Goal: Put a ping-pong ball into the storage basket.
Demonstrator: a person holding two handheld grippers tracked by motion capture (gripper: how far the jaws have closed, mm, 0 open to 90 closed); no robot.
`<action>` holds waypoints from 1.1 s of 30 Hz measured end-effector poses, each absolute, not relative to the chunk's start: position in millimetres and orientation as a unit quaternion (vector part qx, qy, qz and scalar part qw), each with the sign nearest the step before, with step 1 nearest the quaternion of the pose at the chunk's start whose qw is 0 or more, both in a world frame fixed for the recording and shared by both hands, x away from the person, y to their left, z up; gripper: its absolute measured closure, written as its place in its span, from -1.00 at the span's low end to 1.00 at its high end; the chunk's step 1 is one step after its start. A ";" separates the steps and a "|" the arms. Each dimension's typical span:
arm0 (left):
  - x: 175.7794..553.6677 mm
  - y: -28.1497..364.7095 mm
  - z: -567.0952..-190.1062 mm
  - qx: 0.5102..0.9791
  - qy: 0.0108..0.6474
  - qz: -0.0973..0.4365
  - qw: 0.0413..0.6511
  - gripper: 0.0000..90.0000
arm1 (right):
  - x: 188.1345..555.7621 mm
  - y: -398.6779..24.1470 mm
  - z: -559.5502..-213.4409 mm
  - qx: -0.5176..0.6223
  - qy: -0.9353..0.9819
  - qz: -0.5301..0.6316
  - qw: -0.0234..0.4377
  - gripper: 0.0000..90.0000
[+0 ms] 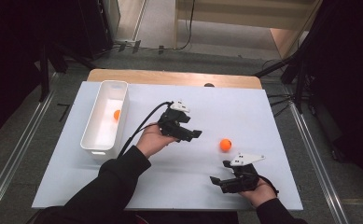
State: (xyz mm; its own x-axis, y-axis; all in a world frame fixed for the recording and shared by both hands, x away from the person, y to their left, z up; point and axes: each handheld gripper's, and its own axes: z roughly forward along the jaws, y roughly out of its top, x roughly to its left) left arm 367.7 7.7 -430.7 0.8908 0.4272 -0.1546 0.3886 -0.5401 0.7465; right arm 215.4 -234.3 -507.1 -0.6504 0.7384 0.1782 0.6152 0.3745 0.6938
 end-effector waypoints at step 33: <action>381.5 -50.5 -442.7 0.881 0.226 -0.004 0.415 -0.43 | 214.4 -235.6 -506.4 0.406 0.826 0.382 0.085 -0.63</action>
